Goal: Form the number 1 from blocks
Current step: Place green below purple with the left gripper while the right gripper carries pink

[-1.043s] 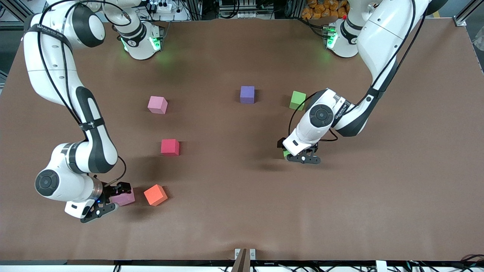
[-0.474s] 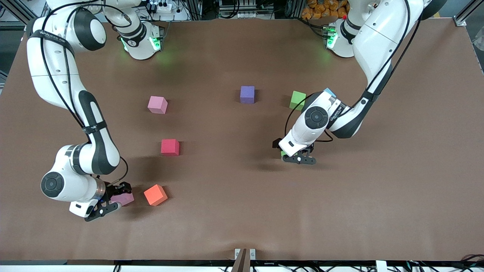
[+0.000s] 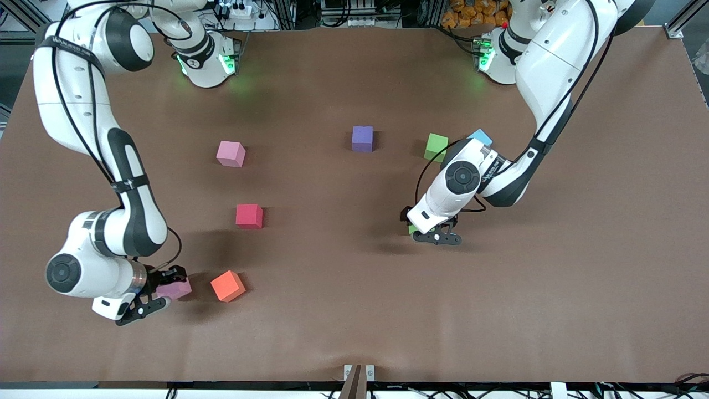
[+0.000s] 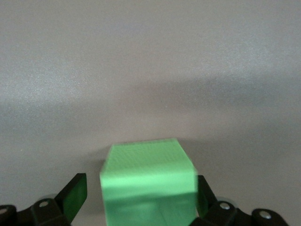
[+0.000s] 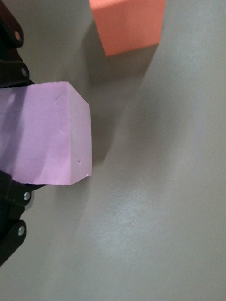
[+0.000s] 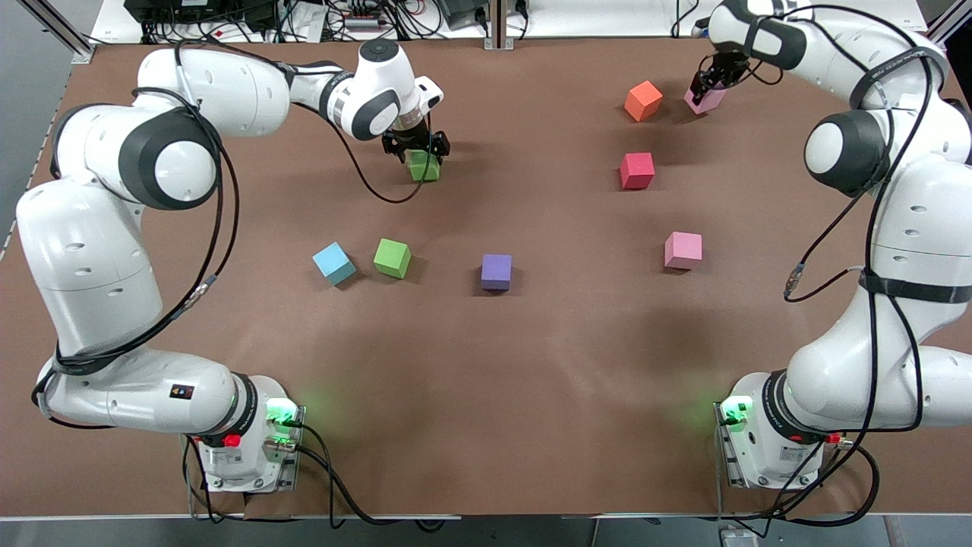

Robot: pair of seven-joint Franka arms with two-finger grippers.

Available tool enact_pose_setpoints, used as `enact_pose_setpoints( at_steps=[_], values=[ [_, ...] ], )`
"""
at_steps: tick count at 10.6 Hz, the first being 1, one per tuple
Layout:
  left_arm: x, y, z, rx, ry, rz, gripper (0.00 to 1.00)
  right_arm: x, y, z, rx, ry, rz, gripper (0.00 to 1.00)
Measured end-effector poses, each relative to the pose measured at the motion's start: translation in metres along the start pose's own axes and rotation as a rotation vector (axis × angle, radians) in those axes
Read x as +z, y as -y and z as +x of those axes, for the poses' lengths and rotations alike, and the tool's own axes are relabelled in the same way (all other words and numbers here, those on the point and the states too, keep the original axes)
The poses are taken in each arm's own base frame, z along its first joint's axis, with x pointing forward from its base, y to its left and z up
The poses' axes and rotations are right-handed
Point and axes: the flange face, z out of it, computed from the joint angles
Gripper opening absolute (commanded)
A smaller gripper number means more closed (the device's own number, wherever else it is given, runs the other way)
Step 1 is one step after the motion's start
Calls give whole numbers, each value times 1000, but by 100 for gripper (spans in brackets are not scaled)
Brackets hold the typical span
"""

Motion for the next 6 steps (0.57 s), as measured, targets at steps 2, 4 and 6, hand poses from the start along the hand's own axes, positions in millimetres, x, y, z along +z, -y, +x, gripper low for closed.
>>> enact_pose_setpoints(
  at_steps=[2, 4, 6],
  values=[
    [2, 0, 2, -3, 1, -2, 88, -34, 6, -6, 29, 27, 7, 0],
    [4, 0, 2, -3, 3, -3, 62, -51, 11, -7, 71, 29, 8, 0],
    [9, -3, -1, 2, 10, -3, 0, -59, 18, -6, 125, 31, 10, 0]
  ],
)
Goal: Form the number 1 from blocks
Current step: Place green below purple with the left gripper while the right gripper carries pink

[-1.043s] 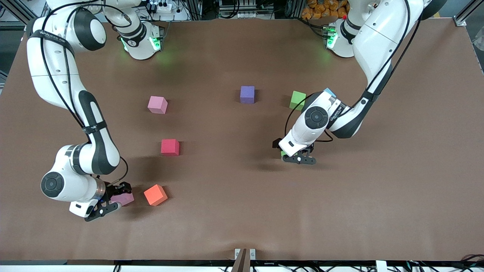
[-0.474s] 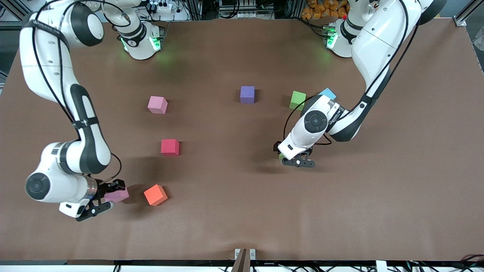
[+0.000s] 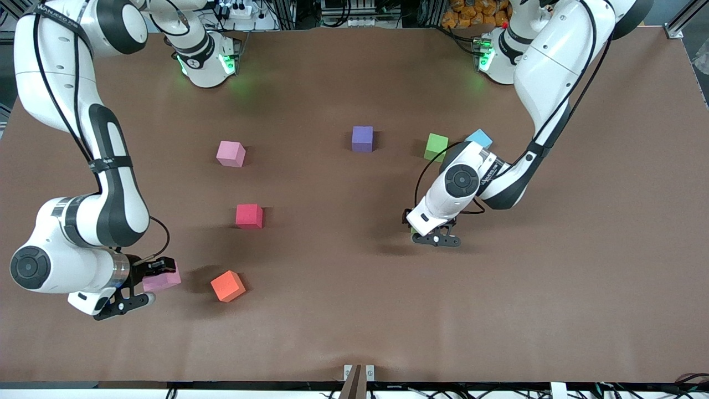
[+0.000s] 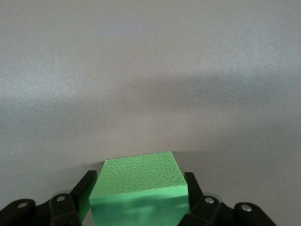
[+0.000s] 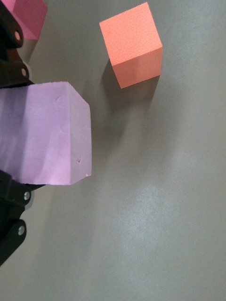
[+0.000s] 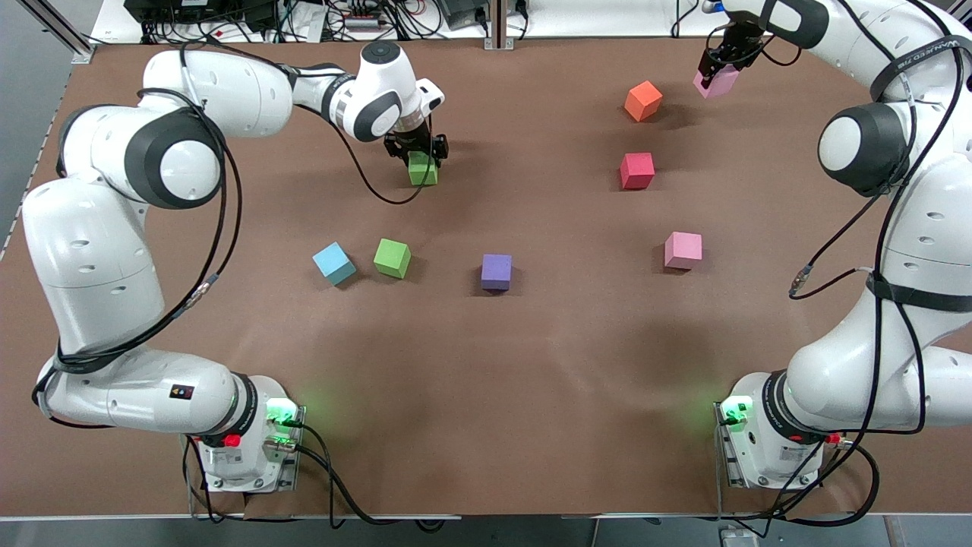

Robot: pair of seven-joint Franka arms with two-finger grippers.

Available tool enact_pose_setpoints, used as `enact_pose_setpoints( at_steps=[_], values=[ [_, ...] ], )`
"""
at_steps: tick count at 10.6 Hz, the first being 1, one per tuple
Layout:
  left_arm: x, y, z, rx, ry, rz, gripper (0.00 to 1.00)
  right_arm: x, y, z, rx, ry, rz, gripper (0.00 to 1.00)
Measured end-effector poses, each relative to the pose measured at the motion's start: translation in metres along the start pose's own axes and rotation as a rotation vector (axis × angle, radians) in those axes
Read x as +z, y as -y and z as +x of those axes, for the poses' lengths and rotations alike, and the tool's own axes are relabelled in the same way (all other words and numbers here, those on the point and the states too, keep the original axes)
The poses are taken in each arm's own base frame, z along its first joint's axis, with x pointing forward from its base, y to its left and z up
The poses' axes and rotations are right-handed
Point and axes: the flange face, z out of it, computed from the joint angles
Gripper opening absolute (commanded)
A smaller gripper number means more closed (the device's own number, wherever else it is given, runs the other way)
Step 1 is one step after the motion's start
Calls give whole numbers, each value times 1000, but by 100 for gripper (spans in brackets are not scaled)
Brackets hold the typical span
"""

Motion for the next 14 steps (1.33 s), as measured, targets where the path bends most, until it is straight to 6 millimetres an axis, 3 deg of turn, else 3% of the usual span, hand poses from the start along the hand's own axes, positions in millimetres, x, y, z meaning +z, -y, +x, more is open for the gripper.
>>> enact_pose_setpoints(
  at_steps=[2, 4, 5, 7, 9, 10, 12, 14],
  values=[
    [-3, -7, 0, 3, -7, -4, 0, -8, 17, 4, 48, -9, -1, 0],
    [-19, -35, -4, -23, -33, -20, 0, -19, 42, 7, 94, -10, -5, 0],
    [-29, -63, -15, -38, -45, -26, 0, -23, 54, 8, 114, -6, -6, 0],
    [-43, -128, -55, -69, -37, -26, 0, -24, 67, 9, 149, -2, -7, 0],
    [-35, -180, -106, -108, 16, 5, 0, -24, 68, 9, 167, -2, -8, 0],
    [-23, -192, -129, -127, 48, 33, 0, -24, 66, 9, 171, -2, -8, 0],
    [3, -194, -164, -145, 109, 75, 0, -24, 65, 9, 179, -2, -9, 0],
    [15, -194, -182, -141, 139, 94, 0, -24, 66, 9, 190, -2, -9, 0]
  ],
)
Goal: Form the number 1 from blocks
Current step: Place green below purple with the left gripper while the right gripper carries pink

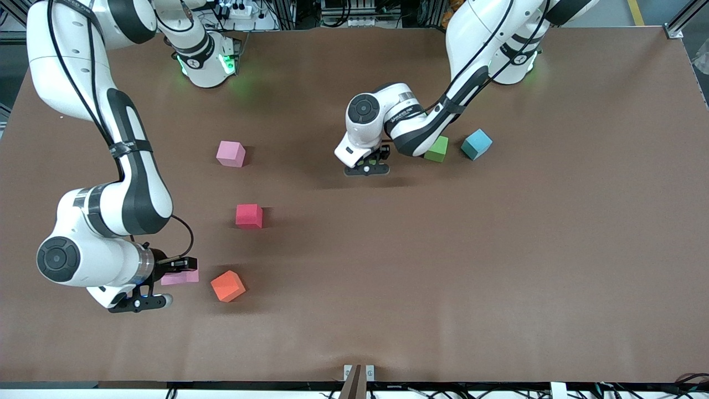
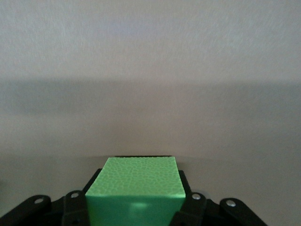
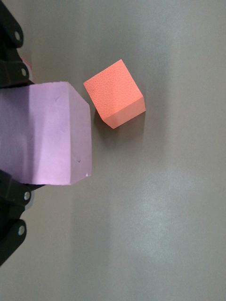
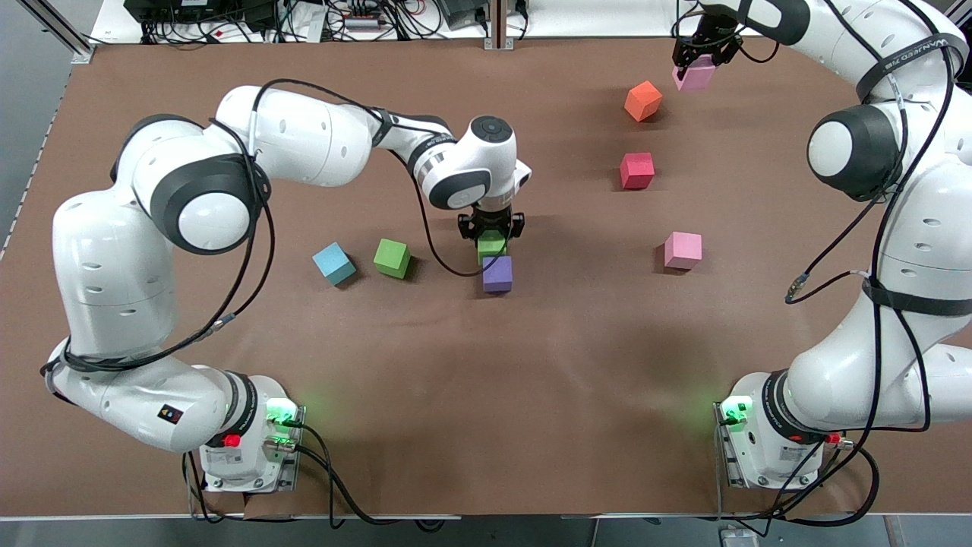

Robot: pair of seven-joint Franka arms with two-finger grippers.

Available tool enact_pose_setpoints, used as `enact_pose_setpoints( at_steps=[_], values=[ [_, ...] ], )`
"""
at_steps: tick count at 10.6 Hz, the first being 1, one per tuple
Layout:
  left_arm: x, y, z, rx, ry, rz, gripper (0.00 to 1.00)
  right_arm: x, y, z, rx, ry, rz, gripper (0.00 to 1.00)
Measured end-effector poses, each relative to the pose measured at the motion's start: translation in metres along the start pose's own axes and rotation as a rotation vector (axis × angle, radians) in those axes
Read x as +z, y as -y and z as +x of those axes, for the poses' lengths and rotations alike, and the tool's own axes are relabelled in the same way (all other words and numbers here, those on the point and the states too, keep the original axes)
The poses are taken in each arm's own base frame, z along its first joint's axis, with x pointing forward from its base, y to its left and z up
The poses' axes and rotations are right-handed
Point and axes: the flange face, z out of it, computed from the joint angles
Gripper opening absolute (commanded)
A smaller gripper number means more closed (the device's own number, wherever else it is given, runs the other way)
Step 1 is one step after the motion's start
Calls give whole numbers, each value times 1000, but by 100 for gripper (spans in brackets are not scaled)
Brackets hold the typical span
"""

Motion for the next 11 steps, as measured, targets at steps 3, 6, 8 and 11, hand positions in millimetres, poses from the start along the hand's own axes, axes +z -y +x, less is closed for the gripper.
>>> enact_pose_setpoints(
  at_steps=[3, 6, 8, 11],
  values=[
    [0, -5, -9, 14, 8, -4, 0, 1, 13, 0, 31, 1, 0, 0],
    [-1, -5, -8, 13, 6, -10, 0, 4, 53, -3, 43, 3, -5, 0],
    [-2, -5, -7, 12, 4, -12, 19, 5, 82, -4, 49, -3, -7, 0],
    [-4, -7, -6, 12, -2, -25, 100, 6, 103, -7, 44, -8, -9, 0]
  ],
)
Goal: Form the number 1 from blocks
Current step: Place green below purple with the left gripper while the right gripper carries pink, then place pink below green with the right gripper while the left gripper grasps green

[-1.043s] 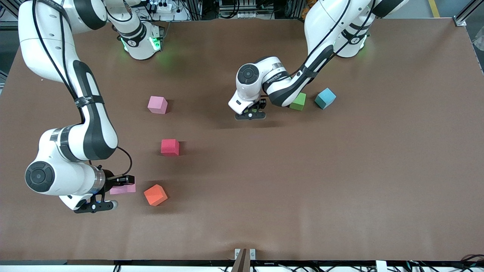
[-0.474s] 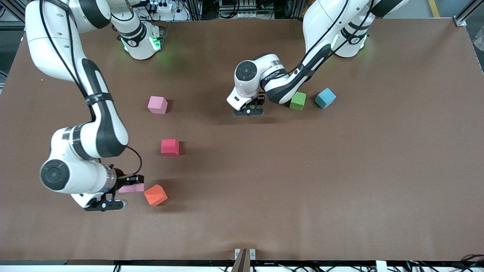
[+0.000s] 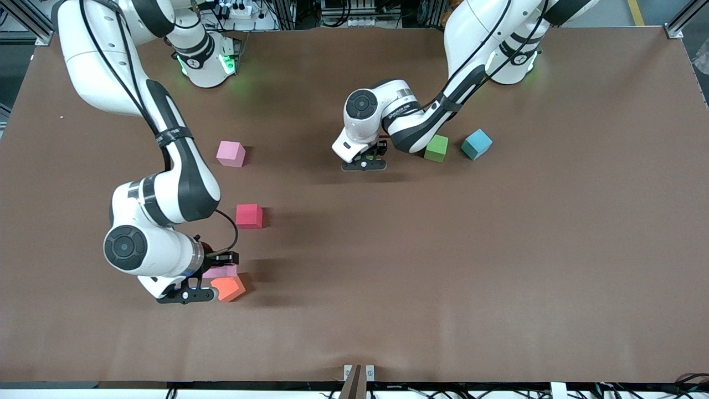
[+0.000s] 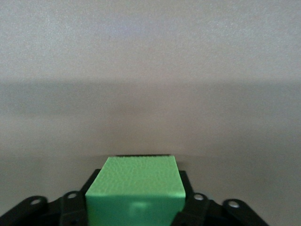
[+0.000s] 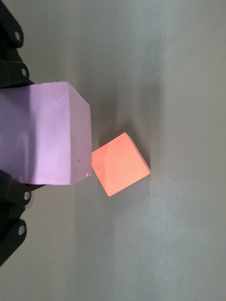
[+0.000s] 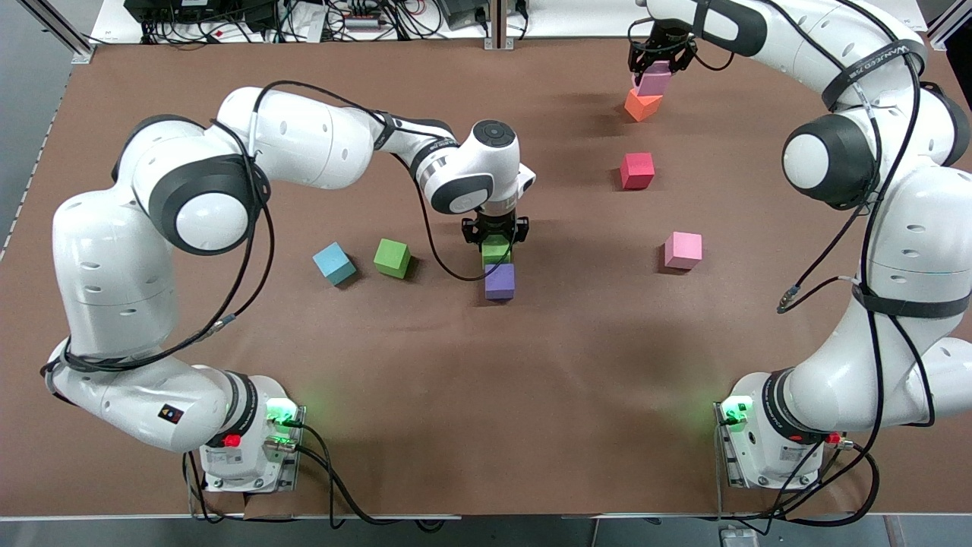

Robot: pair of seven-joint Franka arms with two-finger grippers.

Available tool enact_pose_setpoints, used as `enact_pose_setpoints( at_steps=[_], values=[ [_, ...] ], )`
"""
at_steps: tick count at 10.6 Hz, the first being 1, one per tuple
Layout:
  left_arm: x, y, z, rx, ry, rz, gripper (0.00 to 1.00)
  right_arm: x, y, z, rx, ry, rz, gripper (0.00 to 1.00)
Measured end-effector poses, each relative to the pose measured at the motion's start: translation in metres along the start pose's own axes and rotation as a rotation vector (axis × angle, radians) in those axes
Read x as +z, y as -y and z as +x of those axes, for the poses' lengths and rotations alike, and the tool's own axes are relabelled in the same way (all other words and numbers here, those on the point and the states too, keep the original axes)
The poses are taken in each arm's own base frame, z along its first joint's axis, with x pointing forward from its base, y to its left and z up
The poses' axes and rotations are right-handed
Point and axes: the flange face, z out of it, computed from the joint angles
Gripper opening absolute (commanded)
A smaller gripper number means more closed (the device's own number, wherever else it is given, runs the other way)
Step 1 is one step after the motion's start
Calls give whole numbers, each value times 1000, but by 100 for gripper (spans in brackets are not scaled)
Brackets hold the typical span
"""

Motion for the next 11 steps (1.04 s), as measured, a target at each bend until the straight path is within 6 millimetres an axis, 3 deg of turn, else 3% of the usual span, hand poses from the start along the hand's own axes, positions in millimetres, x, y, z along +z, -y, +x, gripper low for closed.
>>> enact_pose_setpoints(
  at_steps=[3, 5, 6, 8, 9, 10, 11],
  values=[
    [-20, -14, -2, 11, -14, -43, 100, 1, 17, -3, -24, -9, -1, 0],
    [-60, -7, 17, -13, -60, -62, 100, 4, 42, -7, -35, -19, 1, 0],
    [-91, 10, 33, -30, -90, -40, 100, 6, 66, -13, -36, -19, 0, 0],
    [-150, 69, 77, -30, -137, 25, 100, 15, 136, -35, -36, -33, 0, 0],
    [-161, 109, 101, -13, -124, 73, 100, 27, 170, -52, -22, -23, -7, 0],
    [-159, 152, 124, 9, -96, 106, 100, 42, 204, -71, -2, -9, -16, 0],
    [-143, 188, 135, 23, -54, 130, 100, 58, 239, -93, 20, 0, -25, 0]
  ],
)
